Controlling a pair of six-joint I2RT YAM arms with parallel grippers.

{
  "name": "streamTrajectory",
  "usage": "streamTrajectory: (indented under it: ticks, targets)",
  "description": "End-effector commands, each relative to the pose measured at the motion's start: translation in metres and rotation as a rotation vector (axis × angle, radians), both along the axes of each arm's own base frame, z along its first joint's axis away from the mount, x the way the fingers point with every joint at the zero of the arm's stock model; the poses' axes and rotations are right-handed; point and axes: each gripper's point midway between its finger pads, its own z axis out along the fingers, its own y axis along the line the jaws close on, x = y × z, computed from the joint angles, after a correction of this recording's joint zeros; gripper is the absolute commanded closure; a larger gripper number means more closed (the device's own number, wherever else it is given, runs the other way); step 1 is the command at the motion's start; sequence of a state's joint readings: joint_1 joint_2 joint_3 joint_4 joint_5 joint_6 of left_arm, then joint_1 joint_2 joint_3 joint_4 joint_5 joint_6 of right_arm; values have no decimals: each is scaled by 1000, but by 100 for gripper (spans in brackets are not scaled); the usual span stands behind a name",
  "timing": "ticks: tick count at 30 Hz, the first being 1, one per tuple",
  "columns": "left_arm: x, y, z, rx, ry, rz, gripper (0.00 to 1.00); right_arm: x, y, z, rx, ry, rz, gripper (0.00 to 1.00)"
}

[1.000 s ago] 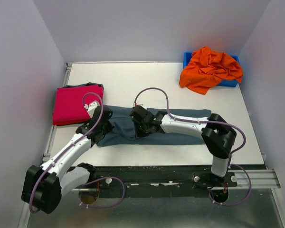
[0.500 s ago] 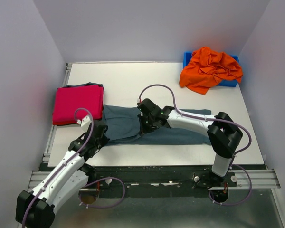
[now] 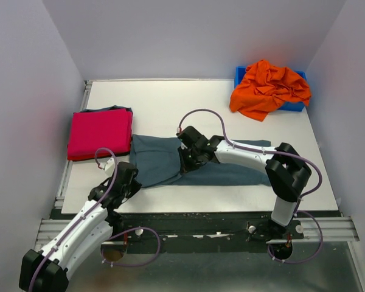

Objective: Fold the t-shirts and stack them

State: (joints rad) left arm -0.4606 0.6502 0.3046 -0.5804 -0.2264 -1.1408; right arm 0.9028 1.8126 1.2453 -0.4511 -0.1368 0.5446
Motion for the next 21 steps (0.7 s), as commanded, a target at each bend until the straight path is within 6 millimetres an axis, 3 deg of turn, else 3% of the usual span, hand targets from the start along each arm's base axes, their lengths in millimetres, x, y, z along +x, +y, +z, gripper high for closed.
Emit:
streamTrajectory:
  ticks: [1,8,11,13,15,18,21]
  targets:
    - [-1,-4,15,-49,-28,15,99,-8,-12,-3,-25,20,12,91]
    - [-4,-2,14,-40,-17,17,99,-22,-18,-16,-39,99,-20,94]
    - [-5,0,12,-34,-11,23,99,-27,-20,-25,-41,130,-34,84]
    - [-6,1,14,-30,-10,19,79,-28,-21,-24,-41,132,-42,66]
    - [-7,-4,18,-46,-6,5,62,-25,-23,-18,-40,108,-56,66]
    - [-6,-14,31,-92,-19,-26,50,-17,-27,1,-26,50,-67,65]
    - [-3,-20,56,-128,-62,-50,42,-10,-34,20,-13,1,-82,65]
